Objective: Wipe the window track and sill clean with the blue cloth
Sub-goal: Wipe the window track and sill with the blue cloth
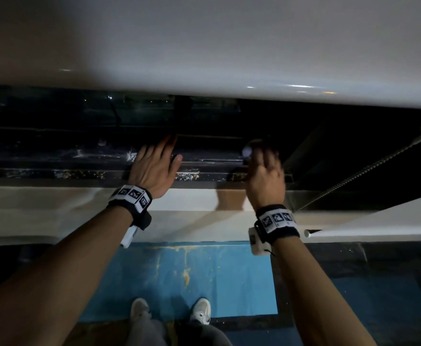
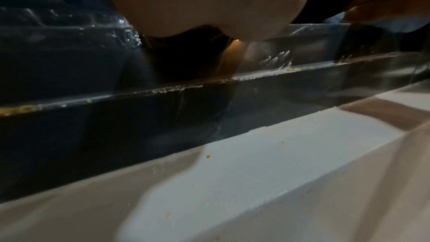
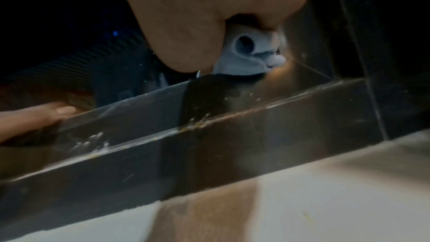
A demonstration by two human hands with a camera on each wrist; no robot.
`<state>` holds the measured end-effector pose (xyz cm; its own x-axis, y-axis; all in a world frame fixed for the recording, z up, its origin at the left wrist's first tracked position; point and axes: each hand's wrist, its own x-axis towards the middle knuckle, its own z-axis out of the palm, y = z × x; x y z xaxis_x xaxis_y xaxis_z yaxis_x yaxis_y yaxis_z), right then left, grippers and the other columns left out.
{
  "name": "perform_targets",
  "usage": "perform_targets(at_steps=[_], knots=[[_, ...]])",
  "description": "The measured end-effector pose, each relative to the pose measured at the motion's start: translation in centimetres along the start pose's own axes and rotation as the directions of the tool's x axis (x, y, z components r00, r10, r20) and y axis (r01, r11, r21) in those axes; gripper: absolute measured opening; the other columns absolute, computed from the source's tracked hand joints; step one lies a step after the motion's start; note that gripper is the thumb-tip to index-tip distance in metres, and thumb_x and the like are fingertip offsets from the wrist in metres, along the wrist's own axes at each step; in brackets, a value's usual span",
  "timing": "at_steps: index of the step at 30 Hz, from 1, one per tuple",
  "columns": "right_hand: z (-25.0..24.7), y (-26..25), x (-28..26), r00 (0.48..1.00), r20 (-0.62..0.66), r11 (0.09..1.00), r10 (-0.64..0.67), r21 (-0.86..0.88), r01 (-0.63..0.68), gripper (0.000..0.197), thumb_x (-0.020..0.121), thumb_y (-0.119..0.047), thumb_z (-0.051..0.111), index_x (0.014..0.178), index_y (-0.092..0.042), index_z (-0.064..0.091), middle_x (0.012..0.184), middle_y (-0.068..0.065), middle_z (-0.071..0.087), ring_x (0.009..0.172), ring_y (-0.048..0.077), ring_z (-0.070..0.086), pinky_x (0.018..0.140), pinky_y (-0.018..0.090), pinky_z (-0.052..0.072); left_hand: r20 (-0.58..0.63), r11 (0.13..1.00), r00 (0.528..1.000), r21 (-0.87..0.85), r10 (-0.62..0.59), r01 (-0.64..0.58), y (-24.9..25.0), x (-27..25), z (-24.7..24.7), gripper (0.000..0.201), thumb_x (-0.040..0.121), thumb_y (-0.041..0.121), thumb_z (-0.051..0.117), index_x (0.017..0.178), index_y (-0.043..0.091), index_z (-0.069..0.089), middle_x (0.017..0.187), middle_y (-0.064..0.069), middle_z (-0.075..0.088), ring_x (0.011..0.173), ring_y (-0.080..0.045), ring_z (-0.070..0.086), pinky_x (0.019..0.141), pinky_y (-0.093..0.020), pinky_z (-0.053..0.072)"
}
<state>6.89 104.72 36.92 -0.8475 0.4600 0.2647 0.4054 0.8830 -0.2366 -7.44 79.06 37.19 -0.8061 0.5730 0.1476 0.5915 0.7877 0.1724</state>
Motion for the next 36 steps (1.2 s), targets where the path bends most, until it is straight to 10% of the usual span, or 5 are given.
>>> perform_targets(at_steps=[15,20,25,30,36], knots=[[-0.2,-2.6,2.7,0.985,0.094,0.989,0.148,0.009,-0.149,0.054,0.100,-0.016,0.037,0.151,-0.007,0.053,0.157,0.029,0.047,0.150,0.046,0.039,0.123,0.056,0.038,-0.059,0.998,0.997,0.049,0.042,-0.039,-0.6,-0.2,1.3,0.061,0.110,0.050,0.024,0.163,0.021,0.025,0.162,-0.005,0.041,0.141,-0.027,0.046,0.119,-0.045,0.031],[-1.6,-0.8,-1.4,0.984,0.007,0.984,-0.178,0.027,0.178,0.048,0.103,-0.014,0.047,0.151,-0.014,0.051,0.151,0.014,0.054,0.141,0.038,0.049,0.116,0.047,0.045,-0.060,0.998,0.997,0.053,0.040,-0.036,-0.6,-0.1,1.2,0.060,0.110,0.051,0.025,0.163,0.023,0.025,0.162,-0.004,0.041,0.140,-0.027,0.047,0.117,-0.045,0.032],[-0.7,-2.5,1.9,0.994,0.075,0.996,0.084,-0.037,-0.082,0.055,0.102,-0.027,0.037,0.152,-0.009,0.054,0.157,0.025,0.050,0.148,0.047,0.043,0.121,0.055,0.038,-0.065,0.998,0.997,0.047,0.037,-0.034,-0.4,-0.1,1.2,0.060,0.110,0.050,0.026,0.163,0.023,0.025,0.162,-0.004,0.042,0.140,-0.027,0.047,0.117,-0.044,0.033],[-1.4,-2.3,-0.8,0.980,0.008,0.980,-0.199,-0.012,0.199,0.054,0.096,-0.009,0.050,0.149,-0.007,0.054,0.148,0.018,0.056,0.138,0.043,0.050,0.120,0.050,0.040,-0.055,0.999,0.998,0.044,0.034,-0.031,-0.6,0.0,1.0,0.060,0.110,0.050,0.026,0.163,0.023,0.024,0.163,-0.005,0.041,0.141,-0.028,0.046,0.117,-0.045,0.033],[-1.9,-1.2,2.7,0.983,0.152,0.989,0.105,-0.120,-0.088,0.052,0.101,-0.009,0.039,0.150,0.001,0.051,0.152,0.034,0.050,0.141,0.052,0.049,0.113,0.059,0.047,-0.060,0.998,0.998,0.052,0.027,-0.024,-0.3,-0.1,1.2,0.060,0.110,0.051,0.025,0.163,0.023,0.026,0.161,-0.005,0.043,0.139,-0.029,0.048,0.116,-0.045,0.034]])
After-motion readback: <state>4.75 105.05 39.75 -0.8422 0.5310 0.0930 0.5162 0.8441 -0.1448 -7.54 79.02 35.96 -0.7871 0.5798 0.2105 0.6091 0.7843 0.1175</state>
